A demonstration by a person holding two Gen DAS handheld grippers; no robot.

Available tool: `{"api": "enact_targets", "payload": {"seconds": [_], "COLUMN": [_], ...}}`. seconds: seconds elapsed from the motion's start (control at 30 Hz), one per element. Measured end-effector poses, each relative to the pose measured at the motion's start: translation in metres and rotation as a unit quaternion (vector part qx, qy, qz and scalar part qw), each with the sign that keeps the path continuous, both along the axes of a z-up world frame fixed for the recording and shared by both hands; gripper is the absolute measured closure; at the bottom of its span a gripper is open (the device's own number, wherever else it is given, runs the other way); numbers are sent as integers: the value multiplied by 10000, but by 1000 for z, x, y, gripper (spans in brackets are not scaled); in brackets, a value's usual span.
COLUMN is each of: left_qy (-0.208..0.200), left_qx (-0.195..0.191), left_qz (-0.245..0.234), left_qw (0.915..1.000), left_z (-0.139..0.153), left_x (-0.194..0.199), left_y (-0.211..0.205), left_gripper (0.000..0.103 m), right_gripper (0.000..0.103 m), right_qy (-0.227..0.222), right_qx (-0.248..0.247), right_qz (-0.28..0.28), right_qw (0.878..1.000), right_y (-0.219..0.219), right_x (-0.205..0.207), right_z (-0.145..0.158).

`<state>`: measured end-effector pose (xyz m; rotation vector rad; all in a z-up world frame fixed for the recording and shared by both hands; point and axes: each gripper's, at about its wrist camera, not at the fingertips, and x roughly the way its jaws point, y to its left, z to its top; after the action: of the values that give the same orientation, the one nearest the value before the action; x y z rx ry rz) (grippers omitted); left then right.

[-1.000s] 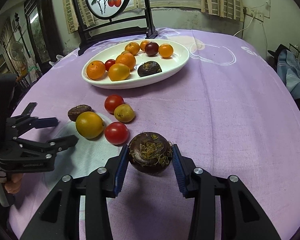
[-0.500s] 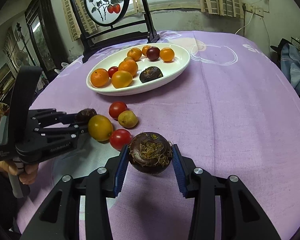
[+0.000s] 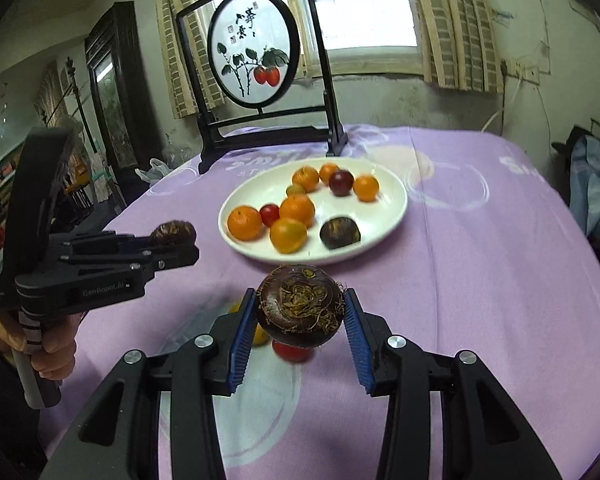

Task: Organize fruits
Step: 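Grasp another passion fruit with the right tool while the left tool grasps a brown date, then carry the passion fruit and date over the white plate and open both tools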

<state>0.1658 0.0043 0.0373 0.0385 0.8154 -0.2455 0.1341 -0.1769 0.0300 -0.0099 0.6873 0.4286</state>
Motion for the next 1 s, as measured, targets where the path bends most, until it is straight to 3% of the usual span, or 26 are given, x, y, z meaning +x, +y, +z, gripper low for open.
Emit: {"api": "enact_targets", "payload": {"seconds": [0.17, 0.4, 0.53, 0.63, 0.67, 0.7, 0.8, 1.0], "left_qy": [4, 372, 518, 692, 751, 758, 622, 266], "left_qx": [-82, -8, 77, -69, -97, -119, -257, -207], "left_qz": [284, 673, 838, 909, 936, 992, 1115, 964], "left_qw": [9996, 9970, 9951, 9934, 9927, 9921, 9915, 9948], "left_z": [8, -15, -30, -38, -40, -40, -32, -1], "left_x": [40, 106, 127, 140, 145, 147, 143, 107], "left_y": [-7, -10, -11, -7, -6, -5, -1, -4], "left_gripper": [72, 72, 72, 71, 69, 57, 36, 22], "right_gripper": [59, 59, 59, 59, 59, 54, 49, 48], "right_qy": [-147, 345, 405, 450, 466, 475, 462, 426], "right_qx": [-296, -294, -489, -544, -547, -496, -375, -242], "right_qz": [57, -197, -286, -309, -307, -293, -389, -266], "right_qw": [9994, 9988, 9976, 9970, 9969, 9972, 9975, 9984], "right_y": [22, 38, 45, 47, 47, 46, 40, 22], "right_x": [41, 118, 140, 150, 152, 153, 148, 117], "right_z": [11, -16, -29, -36, -38, -39, -37, -25]}}
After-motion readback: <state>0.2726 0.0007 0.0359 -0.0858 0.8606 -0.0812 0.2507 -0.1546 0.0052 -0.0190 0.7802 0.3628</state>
